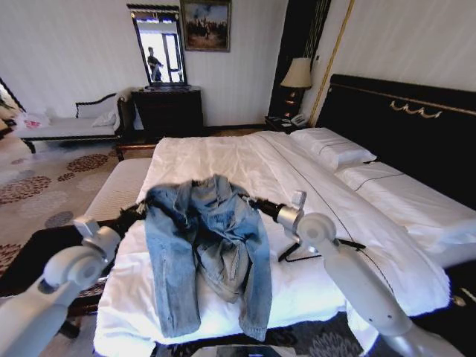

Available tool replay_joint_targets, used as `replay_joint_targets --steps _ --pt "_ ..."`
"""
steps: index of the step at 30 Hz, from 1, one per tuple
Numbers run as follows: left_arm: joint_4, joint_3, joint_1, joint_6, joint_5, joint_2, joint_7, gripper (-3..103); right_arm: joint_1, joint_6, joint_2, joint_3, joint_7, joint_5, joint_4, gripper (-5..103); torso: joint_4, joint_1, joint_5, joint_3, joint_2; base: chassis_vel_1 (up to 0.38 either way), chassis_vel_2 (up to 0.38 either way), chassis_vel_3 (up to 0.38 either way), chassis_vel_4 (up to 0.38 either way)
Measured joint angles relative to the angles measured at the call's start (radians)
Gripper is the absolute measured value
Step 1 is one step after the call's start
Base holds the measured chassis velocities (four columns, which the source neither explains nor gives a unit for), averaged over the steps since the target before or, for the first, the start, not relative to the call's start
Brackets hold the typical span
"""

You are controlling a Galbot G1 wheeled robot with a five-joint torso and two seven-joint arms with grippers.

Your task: Pick up the clothes from the bed and hang them on the clothes hanger.

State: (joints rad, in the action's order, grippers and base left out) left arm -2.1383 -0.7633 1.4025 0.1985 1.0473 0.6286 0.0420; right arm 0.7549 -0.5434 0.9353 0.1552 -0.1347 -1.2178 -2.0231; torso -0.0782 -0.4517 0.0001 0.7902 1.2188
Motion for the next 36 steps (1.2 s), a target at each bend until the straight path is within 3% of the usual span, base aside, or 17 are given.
replay_joint_targets --steps 7,11,13,16,18,19,23,25,29,32,36 --pt "-0.011 -0.024 -0.075 0.002 0.041 -0.074 0.001 3 -0.094 0.026 -0.041 0.008 -0.033 -0.007 -0.028 2 0.0002 0.0 -0.0001 0.0 0.0 0.0 0.0 0.0 0.0" --pt "0.009 -0.016 -0.162 0.002 0.096 -0.136 0.002 3 -0.175 0.028 -0.073 -0.004 -0.047 -0.037 -0.025 2 0.0001 0.0 -0.0002 0.0 0.0 0.0 0.0 0.0 0.0" --pt "0.03 -0.011 -0.253 0.005 0.172 -0.211 0.008 3 -0.282 0.033 -0.088 -0.052 -0.054 -0.062 0.02 2 -0.0004 0.0 0.0 0.0 0.0 0.0 0.0 0.0 0.0" --pt "0.038 -0.011 -0.284 0.007 0.204 -0.243 0.011 3 -0.353 0.035 -0.086 -0.085 -0.055 -0.074 0.057 2 -0.0001 0.0 0.0002 0.0 0.0 0.0 0.0 0.0 0.0" --pt "0.055 -0.021 -0.329 0.009 0.26 -0.306 0.02 3 -0.512 0.046 -0.059 -0.164 -0.055 -0.092 0.142 2 0.0003 0.0 -0.0002 0.0 0.0 0.0 0.0 0.0 0.0" --pt "0.08 -0.023 -0.372 0.009 0.304 -0.366 0.023 3 -0.661 0.061 -0.012 -0.259 -0.055 -0.103 0.251 2 0.0005 0.0 -0.0006 0.0 0.0 0.0 0.0 0.0 0.0" --pt "0.107 -0.008 -0.416 0.01 0.326 -0.402 0.023 3 -0.729 0.069 0.013 -0.303 -0.052 -0.104 0.315 2 0.0006 0.0 -0.0005 0.0 0.0 0.0 0.0 0.0 0.0" --pt "0.169 0.014 -0.483 0.005 0.36 -0.466 0.004 3 -0.814 0.085 0.043 -0.342 -0.053 -0.1 0.402 2 0.0 0.0 -0.0003 0.0 0.0 0.0 0.0 0.0 0.0" --pt "0.206 0.002 -0.497 -0.007 0.407 -0.524 -0.014 3 -0.868 0.095 0.052 -0.35 -0.055 -0.108 0.45 2 0.0005 0.0 -0.0003 0.0 0.0 0.0 0.0 0.0 0.0" --pt "0.189 -0.013 -0.496 -0.008 0.427 -0.534 -0.012 3 -0.878 0.096 0.039 -0.35 -0.056 -0.125 0.45 2 0.0005 0.0 -0.0002 0.0 0.0 0.0 0.0 0.0 0.0" --pt "0.098 -0.038 -0.486 0.0 0.456 -0.505 0.046 3 -0.853 0.093 0.007 -0.331 -0.066 -0.187 0.381 2 0.0001 0.0 0.0 0.0 0.0 0.0 0.0 0.0 0.0"
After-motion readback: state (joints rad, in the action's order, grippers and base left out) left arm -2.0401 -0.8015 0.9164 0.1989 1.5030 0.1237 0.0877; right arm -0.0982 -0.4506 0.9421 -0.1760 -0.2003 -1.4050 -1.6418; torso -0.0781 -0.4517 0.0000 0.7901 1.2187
